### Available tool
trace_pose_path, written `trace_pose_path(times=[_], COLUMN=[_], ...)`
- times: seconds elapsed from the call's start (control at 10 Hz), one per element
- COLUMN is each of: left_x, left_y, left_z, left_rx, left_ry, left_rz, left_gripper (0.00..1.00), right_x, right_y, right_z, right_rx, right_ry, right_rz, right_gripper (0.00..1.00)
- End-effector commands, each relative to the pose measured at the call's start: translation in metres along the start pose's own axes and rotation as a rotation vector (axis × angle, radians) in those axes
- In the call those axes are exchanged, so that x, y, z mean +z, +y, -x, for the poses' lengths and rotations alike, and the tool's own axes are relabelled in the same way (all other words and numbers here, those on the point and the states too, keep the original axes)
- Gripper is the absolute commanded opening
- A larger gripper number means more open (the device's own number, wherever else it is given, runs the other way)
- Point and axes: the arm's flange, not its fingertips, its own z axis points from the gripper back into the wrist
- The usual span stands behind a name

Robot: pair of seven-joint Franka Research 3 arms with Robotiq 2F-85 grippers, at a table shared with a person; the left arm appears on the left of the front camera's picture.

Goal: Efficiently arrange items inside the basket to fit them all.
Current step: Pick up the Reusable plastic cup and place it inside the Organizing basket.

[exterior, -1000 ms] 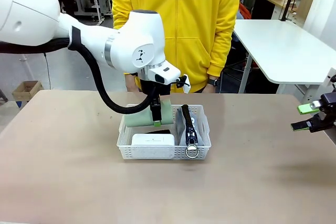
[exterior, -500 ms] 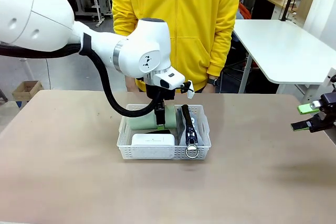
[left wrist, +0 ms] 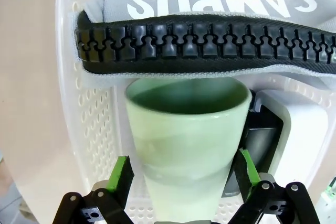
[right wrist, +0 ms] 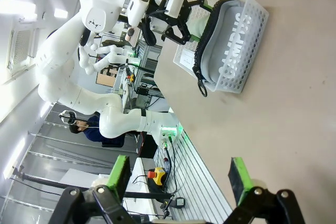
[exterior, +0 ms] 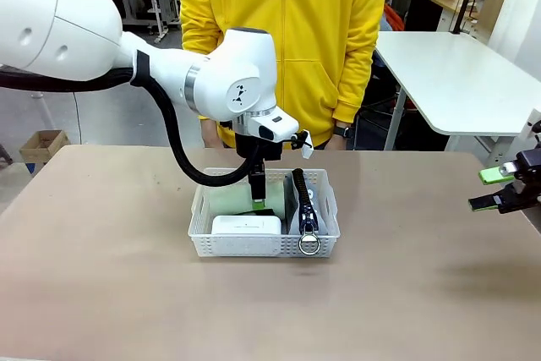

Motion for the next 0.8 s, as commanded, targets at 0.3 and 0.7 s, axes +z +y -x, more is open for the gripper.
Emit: trace_pose_path(times=[0.3, 0.7], left_x=[0.012, 0.1], left_y=[-0.002, -0.041], left_z=[0.003, 0.067], left_rx=[-0.011, -0.029], left_ry=[-0.025, -0.357], left_rz=[0.013, 0.06], left_gripper=[1.0, 1.0], right_x=[0.002, 0.002], right_y=[0.003, 0.003], right_z=[-0.002, -0.002], right_rx=[0.001, 0.001], right_ry=[0.0, 0.0], right_rz=[-0.008, -0.008], right_gripper=[1.0, 1.0])
